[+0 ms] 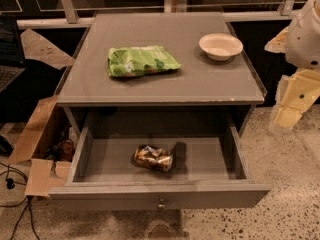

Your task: Pick orange can from top drawer and place on counter

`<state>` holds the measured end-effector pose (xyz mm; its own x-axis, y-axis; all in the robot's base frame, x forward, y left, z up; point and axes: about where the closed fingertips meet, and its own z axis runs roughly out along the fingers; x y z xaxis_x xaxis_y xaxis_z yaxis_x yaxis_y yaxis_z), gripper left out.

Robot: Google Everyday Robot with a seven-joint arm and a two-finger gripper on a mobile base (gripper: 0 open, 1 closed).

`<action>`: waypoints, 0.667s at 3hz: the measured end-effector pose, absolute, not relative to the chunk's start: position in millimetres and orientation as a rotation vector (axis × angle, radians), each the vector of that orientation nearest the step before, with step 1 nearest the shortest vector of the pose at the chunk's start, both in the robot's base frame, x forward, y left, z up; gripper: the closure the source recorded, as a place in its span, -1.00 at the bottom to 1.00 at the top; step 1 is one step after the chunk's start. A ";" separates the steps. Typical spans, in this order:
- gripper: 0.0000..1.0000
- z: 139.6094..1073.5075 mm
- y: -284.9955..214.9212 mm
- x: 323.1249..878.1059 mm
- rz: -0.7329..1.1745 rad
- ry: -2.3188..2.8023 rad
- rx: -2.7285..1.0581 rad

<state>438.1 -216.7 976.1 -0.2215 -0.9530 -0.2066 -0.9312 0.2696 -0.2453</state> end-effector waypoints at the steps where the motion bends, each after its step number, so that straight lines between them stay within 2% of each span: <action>1: -1.00 976.1 -216.7 438.1 -0.098 2.232 -1.725; 2: -1.00 980.7 -216.1 440.9 -0.100 2.219 -1.656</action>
Offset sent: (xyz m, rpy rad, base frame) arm 0.0084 -0.0006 0.0086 0.1018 -0.0975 -0.0909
